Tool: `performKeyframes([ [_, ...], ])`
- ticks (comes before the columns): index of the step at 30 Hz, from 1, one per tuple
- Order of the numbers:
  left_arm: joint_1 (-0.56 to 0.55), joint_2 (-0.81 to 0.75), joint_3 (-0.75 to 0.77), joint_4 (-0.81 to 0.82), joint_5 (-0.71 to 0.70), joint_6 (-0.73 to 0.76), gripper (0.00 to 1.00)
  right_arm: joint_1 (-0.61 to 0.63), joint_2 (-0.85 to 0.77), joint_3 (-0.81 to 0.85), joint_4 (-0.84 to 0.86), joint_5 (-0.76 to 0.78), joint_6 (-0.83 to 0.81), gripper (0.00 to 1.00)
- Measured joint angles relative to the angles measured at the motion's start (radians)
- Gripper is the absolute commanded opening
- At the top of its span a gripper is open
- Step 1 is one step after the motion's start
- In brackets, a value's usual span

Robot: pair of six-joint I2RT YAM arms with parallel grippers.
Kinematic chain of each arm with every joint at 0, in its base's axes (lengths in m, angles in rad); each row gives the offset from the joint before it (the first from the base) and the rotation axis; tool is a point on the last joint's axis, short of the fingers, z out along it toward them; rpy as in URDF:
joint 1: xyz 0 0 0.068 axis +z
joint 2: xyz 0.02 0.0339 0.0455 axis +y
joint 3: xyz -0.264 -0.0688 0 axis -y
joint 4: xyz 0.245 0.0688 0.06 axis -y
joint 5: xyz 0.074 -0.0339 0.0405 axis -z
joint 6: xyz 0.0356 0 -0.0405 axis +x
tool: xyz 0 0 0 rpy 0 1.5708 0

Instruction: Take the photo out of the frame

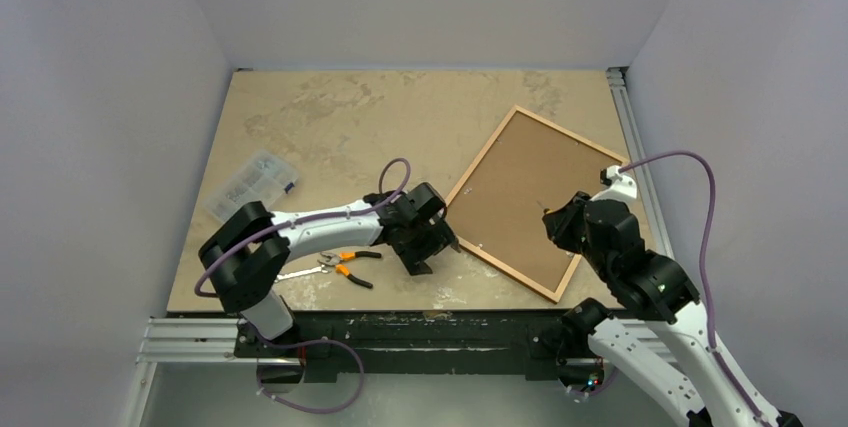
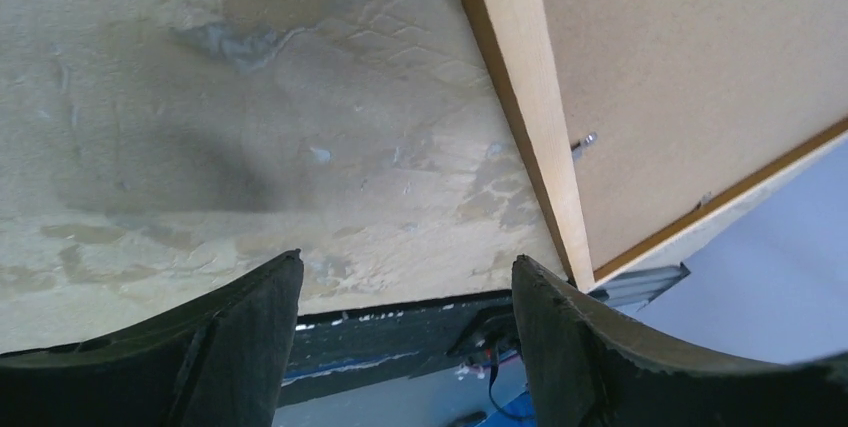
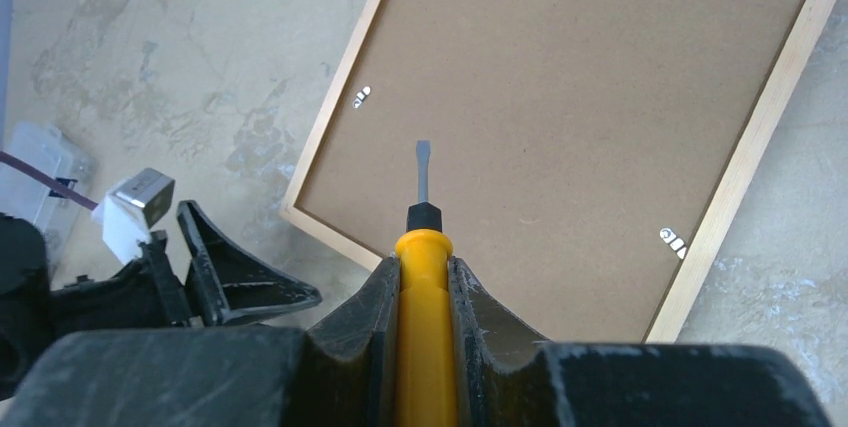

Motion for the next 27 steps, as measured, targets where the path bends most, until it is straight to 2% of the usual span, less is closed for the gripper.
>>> performKeyframes([
  [3,-0.020,0.071,0.033,-0.003,-0.020,-0.080,0.67,0.000,-0.006,0.000,-0.007,0.000,0.000,0.00],
  [7,-0.025,0.143,0.077,-0.027,-0.055,-0.154,0.66,0.000,-0.005,0.000,-0.013,0.000,0.001,0.00],
  [15,-0.027,0.187,0.134,-0.013,-0.107,-0.219,0.74,0.000,-0.014,-0.001,-0.023,0.000,0.004,0.00],
  [17,-0.027,0.201,0.150,-0.010,-0.111,-0.227,0.70,0.000,-0.020,-0.004,-0.024,0.000,0.004,0.00],
  [21,-0.029,0.245,0.201,-0.016,-0.116,-0.248,0.53,0.000,-0.022,-0.009,-0.026,0.000,0.004,0.00],
  [25,-0.033,0.280,0.241,-0.026,-0.133,-0.257,0.50,0.000,-0.021,-0.009,-0.027,-0.001,0.007,0.00],
  [27,-0.034,0.280,0.242,-0.029,-0.142,-0.255,0.44,0.000,-0.021,-0.009,-0.030,-0.001,0.008,0.00],
])
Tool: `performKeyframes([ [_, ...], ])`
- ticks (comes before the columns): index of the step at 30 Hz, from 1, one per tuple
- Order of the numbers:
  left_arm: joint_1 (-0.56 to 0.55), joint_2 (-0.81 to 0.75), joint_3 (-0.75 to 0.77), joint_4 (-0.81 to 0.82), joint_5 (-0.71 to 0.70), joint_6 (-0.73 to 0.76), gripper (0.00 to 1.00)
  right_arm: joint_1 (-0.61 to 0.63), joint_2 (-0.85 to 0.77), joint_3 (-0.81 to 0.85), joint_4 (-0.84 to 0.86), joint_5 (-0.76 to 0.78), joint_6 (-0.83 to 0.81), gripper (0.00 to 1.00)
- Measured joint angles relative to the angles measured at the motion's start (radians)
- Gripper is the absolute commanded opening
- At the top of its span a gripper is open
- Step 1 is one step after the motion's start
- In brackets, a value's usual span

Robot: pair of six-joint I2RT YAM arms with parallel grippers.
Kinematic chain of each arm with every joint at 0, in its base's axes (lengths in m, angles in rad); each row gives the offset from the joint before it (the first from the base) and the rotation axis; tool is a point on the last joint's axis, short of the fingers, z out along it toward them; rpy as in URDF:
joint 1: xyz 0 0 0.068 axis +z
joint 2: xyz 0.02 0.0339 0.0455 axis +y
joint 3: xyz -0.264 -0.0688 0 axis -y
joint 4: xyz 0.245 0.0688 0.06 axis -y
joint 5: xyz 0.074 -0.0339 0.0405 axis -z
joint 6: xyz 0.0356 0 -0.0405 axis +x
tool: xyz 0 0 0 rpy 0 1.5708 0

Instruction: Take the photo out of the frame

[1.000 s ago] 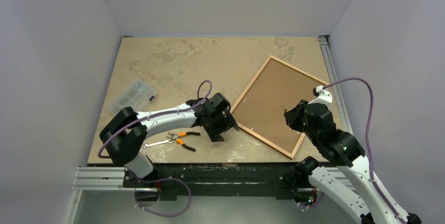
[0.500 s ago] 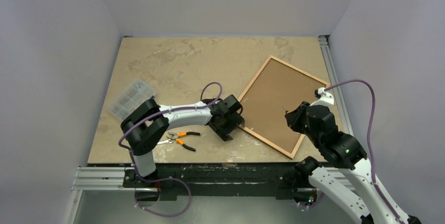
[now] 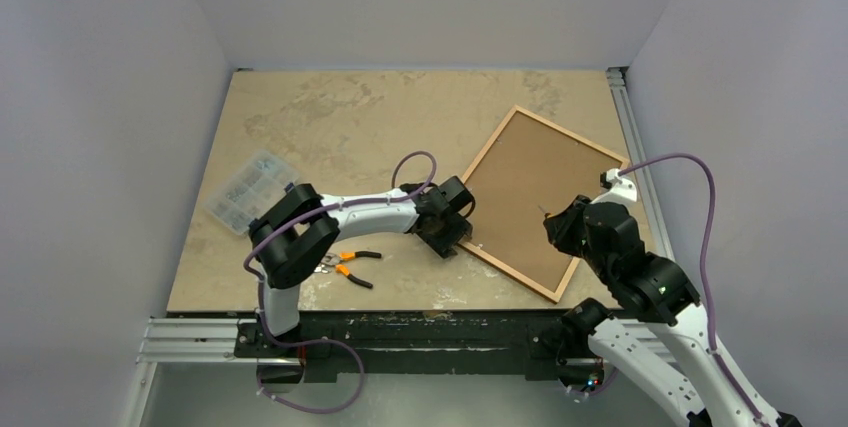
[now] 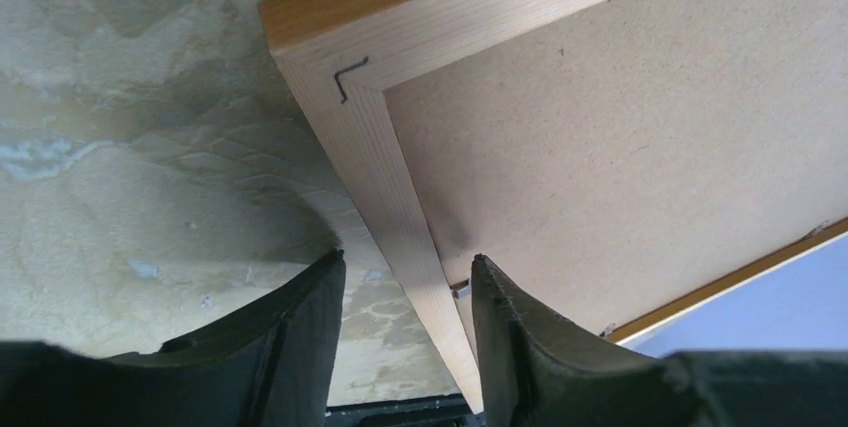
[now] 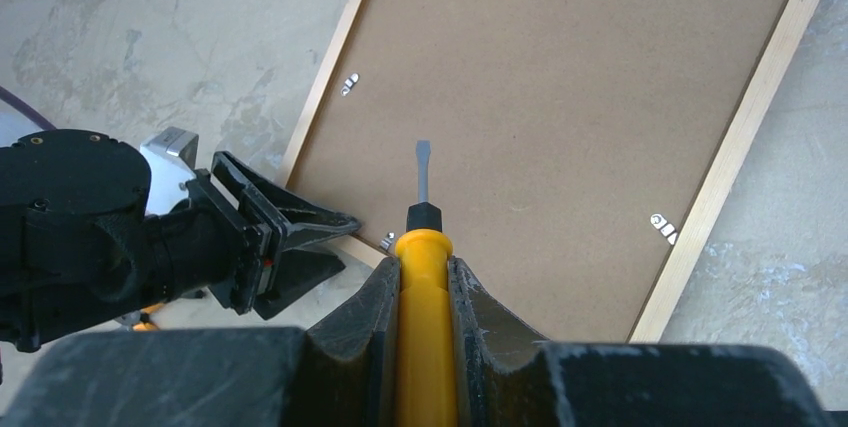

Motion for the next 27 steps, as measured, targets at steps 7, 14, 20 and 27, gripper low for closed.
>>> performKeyframes([
  [7,0.015,0.005,0.011,-0.011,-0.037,0.101,0.17,0.000,0.005,0.000,-0.005,0.000,0.000,0.00],
  [14,0.125,0.005,0.006,0.039,-0.012,0.326,0.00,0.000,0.028,0.000,-0.004,-0.001,-0.001,0.00],
  [20,0.243,0.024,0.026,0.054,0.091,0.573,0.00,0.000,0.067,0.000,-0.003,-0.006,-0.008,0.00],
  [27,0.323,0.131,0.232,-0.088,0.121,0.980,0.00,0.000,0.130,-0.020,0.045,-0.063,-0.033,0.00],
])
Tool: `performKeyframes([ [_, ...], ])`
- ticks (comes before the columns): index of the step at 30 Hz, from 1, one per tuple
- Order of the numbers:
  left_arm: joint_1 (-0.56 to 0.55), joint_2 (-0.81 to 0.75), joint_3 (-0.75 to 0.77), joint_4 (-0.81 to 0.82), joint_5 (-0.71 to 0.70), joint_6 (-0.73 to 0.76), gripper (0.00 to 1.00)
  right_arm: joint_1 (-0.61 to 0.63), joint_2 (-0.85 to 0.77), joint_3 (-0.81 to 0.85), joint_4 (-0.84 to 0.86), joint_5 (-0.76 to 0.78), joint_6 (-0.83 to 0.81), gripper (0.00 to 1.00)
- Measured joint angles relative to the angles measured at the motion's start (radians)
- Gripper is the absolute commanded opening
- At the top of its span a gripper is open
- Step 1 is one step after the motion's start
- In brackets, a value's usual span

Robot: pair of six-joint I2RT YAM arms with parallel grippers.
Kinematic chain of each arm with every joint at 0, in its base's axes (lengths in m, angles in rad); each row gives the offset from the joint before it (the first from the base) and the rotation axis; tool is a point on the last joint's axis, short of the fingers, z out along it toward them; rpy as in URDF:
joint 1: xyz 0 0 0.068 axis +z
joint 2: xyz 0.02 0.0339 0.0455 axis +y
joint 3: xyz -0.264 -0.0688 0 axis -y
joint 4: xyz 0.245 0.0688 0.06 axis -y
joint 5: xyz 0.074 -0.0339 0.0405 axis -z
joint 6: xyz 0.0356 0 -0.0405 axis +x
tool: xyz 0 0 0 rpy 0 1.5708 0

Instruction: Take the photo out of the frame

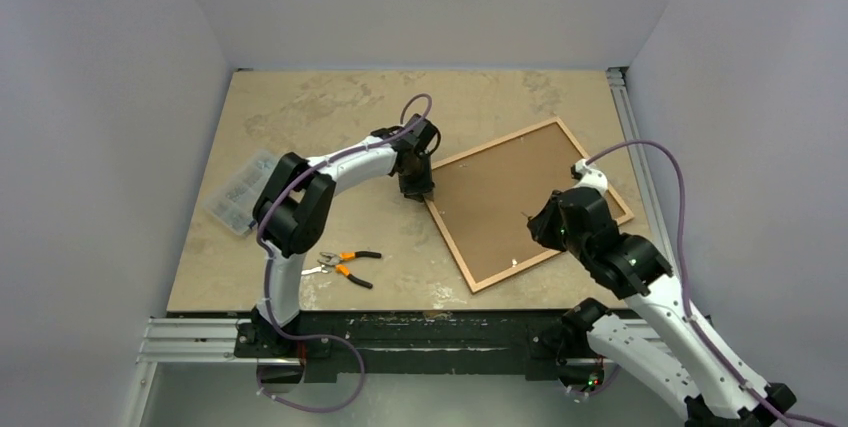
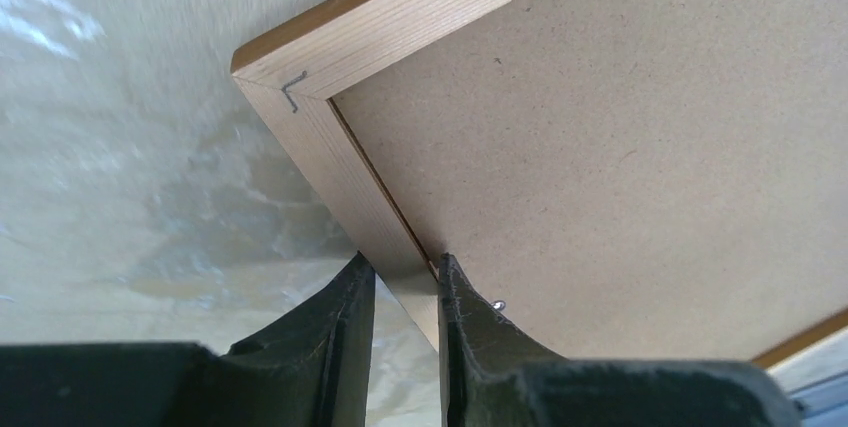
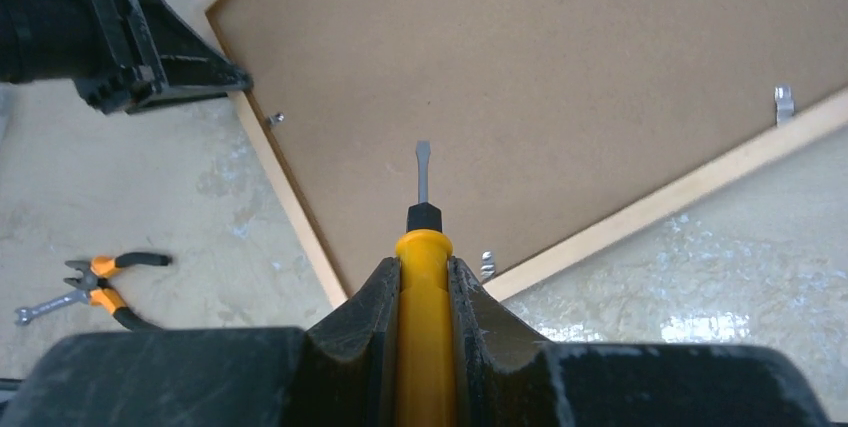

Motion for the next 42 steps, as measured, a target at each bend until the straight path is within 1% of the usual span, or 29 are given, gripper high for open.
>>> performKeyframes([
  [4,0.015,0.041,0.087,-0.064,-0.013,0.187,0.00,0.001,0.085,-0.042,0.071,-0.076,-0.010,0.00],
  [7,0.037,0.059,0.116,-0.083,0.016,0.283,0.00,0.031,0.159,-0.069,0.126,-0.107,-0.007,0.00],
  [12,0.068,0.100,0.183,-0.134,0.076,0.383,0.00,0.174,0.288,-0.077,0.198,-0.093,0.023,0.00],
  [13,0.071,0.108,0.199,-0.145,0.082,0.392,0.06,0.207,0.321,-0.076,0.214,-0.084,0.033,0.00],
  [15,0.076,0.127,0.230,-0.167,0.095,0.406,0.25,0.273,0.402,-0.068,0.246,-0.061,0.054,0.00],
  [17,0.078,0.130,0.236,-0.176,0.102,0.409,0.40,0.317,0.468,-0.057,0.274,-0.045,0.071,0.00],
  [21,0.079,0.100,0.211,-0.184,0.127,0.399,0.58,0.347,0.538,-0.035,0.336,-0.042,0.089,0.00],
  [23,0.080,0.044,0.161,-0.178,0.137,0.383,0.62,0.348,0.546,-0.028,0.370,-0.040,0.098,0.00],
  [26,0.082,-0.125,0.030,-0.170,0.140,0.339,0.64,0.348,0.543,-0.026,0.412,-0.032,0.115,0.00],
  [29,0.086,-0.384,-0.185,-0.091,0.153,0.278,0.62,0.348,0.533,-0.027,0.440,-0.016,0.142,0.00],
  [30,0.087,-0.472,-0.267,-0.058,0.168,0.255,0.60,0.348,0.528,-0.030,0.456,-0.016,0.149,0.00],
  [32,0.089,-0.574,-0.390,0.000,0.211,0.210,0.57,0.348,0.524,-0.034,0.486,-0.015,0.157,0.00],
  [34,0.084,-0.603,-0.502,0.081,0.266,0.158,0.56,0.348,0.528,-0.036,0.516,-0.016,0.163,0.00],
  [37,0.058,-0.545,-0.614,0.164,0.305,0.093,0.57,0.348,0.556,-0.036,0.561,-0.019,0.167,0.00],
  [38,0.041,-0.528,-0.636,0.179,0.307,0.083,0.56,0.348,0.576,-0.035,0.574,-0.019,0.169,0.00],
  [42,-0.018,-0.513,-0.660,0.226,0.312,0.042,0.49,0.348,0.658,-0.034,0.586,-0.016,0.175,0.00],
])
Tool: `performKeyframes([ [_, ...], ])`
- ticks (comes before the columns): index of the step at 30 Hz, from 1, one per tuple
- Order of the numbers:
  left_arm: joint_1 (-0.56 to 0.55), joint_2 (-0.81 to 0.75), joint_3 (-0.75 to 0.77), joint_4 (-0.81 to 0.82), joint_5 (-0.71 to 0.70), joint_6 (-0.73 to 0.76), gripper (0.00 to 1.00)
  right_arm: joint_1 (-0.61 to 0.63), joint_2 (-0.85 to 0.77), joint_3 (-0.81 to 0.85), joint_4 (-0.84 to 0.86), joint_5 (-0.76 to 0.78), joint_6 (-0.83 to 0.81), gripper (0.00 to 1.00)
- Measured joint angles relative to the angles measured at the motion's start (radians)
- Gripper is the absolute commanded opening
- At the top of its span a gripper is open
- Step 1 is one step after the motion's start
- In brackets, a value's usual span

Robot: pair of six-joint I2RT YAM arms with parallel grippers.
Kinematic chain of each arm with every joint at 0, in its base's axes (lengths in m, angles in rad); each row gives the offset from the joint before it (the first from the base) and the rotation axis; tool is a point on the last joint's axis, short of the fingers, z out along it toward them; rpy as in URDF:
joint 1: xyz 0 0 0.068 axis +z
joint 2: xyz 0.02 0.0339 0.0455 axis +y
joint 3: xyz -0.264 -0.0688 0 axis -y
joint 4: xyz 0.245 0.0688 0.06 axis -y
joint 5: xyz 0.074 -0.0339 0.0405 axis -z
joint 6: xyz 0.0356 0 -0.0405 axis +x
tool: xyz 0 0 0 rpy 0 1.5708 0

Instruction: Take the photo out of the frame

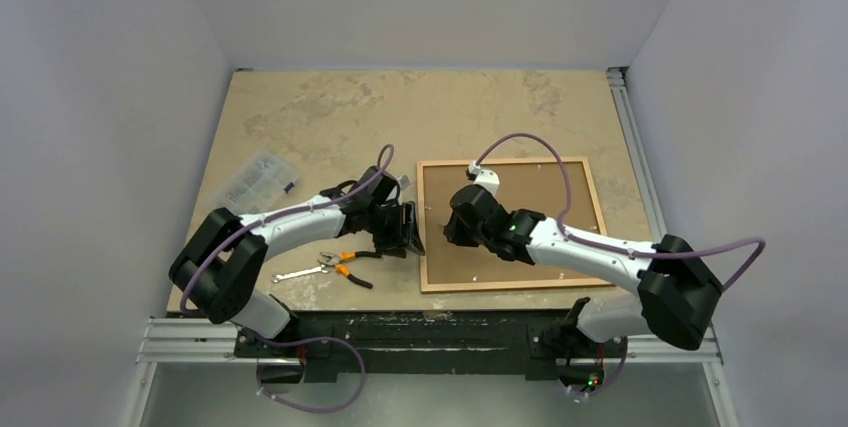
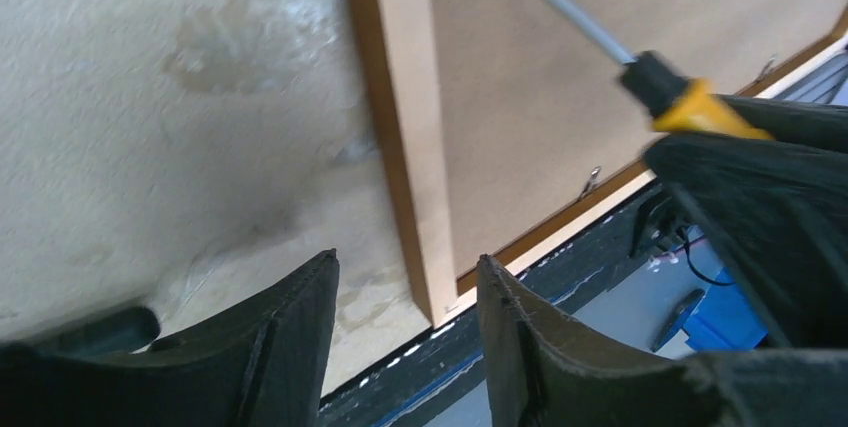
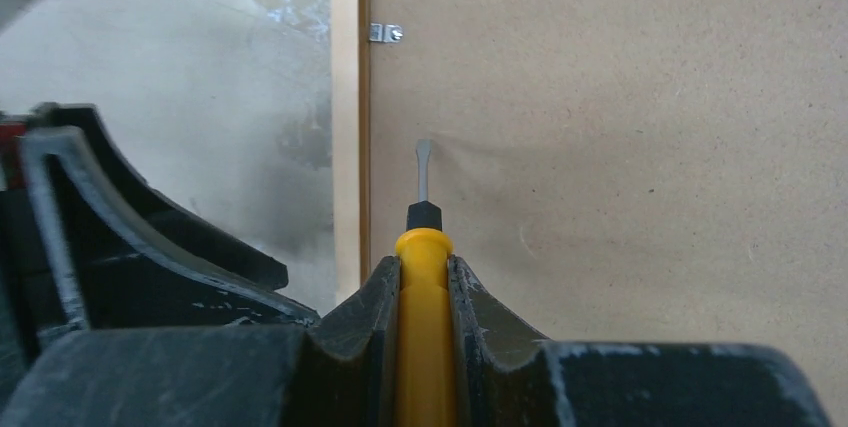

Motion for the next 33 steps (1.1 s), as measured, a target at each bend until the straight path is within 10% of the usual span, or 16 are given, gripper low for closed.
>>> performKeyframes([
  [33,-0.059,0.112,0.003,0.122,0.006,-0.089,0.06,0.000,0.180,0.067,0.128,0.061,-0.029,0.00],
])
